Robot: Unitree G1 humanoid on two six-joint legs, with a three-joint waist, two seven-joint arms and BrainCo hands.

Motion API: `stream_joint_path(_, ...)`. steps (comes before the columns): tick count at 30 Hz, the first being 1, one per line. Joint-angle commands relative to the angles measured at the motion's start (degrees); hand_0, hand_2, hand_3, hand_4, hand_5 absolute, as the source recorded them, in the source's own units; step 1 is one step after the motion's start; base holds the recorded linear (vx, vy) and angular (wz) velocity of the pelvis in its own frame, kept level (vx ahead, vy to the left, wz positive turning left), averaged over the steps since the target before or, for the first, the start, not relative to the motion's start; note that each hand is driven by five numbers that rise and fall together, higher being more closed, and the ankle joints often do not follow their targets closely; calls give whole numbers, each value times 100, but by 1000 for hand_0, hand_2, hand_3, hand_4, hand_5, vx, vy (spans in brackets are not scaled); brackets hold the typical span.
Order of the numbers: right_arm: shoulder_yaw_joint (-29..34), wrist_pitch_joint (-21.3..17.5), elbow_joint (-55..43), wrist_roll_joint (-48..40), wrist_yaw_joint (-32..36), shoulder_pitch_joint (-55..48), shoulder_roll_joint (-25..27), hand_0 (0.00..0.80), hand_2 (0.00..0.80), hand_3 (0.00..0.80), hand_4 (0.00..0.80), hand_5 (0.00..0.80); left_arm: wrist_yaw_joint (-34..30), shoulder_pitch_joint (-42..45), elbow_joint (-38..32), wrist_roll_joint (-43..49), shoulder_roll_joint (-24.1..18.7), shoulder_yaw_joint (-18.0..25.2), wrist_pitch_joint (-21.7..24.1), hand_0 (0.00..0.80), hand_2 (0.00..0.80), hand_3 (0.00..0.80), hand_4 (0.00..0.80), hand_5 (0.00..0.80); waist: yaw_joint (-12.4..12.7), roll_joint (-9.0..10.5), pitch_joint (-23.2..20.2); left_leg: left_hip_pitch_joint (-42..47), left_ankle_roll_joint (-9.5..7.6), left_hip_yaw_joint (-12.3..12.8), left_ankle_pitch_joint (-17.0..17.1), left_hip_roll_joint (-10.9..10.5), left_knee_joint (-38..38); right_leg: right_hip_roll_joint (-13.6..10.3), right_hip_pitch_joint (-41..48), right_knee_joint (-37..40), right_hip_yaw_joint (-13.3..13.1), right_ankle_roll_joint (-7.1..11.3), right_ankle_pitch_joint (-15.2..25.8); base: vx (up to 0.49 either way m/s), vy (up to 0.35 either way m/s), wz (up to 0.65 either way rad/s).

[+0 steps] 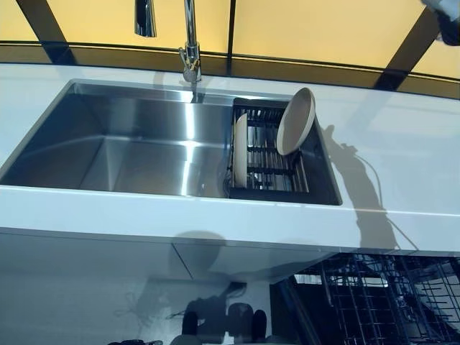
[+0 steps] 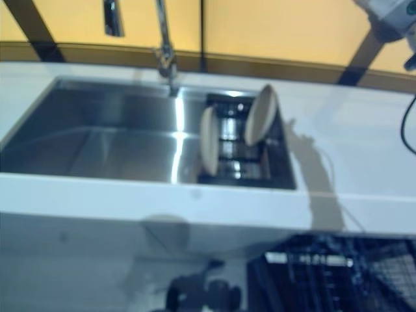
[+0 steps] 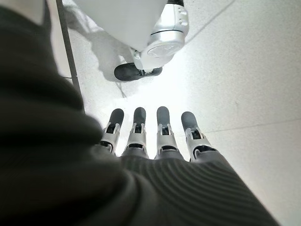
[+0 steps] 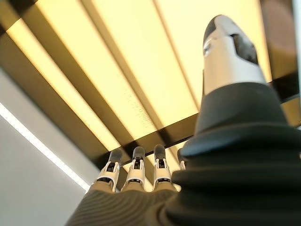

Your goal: Take plates into dishwasher

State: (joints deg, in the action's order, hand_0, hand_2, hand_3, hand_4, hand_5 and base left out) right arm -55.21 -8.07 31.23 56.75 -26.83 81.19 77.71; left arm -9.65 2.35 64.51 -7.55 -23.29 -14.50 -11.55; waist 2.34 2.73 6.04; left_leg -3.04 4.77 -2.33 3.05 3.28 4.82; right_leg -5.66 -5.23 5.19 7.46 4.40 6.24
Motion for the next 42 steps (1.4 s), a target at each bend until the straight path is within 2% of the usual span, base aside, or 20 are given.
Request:
stream_joint_path(1, 339, 120, -23, -182, -106, 258, 272, 0, 0, 0, 0, 0, -73, -243, 191, -21, -178, -9, 52, 0, 0, 0, 0, 0, 55, 162, 166, 59, -193, 44, -136, -155, 18, -206, 150, -19, -93, 562, 50, 35, -4, -1)
stream_joint_path(13, 581, -90, -34, -38, -98, -64, -3, 0, 0, 0, 0, 0, -113, -260, 165, -80, -137, 5, -8, 0, 0, 0, 0, 0, 103, 96, 272, 33, -146, 19, -138, -118, 18, -197, 164, -19, -118, 528, -27, 10, 0, 0)
stream_joint_path(23, 450, -198, 14, -4, -66, 48, -239, 0, 0, 0, 0, 0, -142, -243, 128, -127, -132, -39, 24, 0, 0, 0, 0, 0, 185, 42, 344, -48, -116, -36, -100, -119, 18, -206, 141, -19, -67, 501, -64, 0, 0, 0)
stream_joint_path(42, 172, -99, -120, 113, 83, 254, -582, 0, 0, 0, 0, 0, -156, -378, 34, -416, -140, -90, 137, 0, 0, 0, 0, 0, 230, -72, 697, -317, -88, -39, -8, -132, 18, -253, -77, -19, 13, 481, -33, -8, 3, 1)
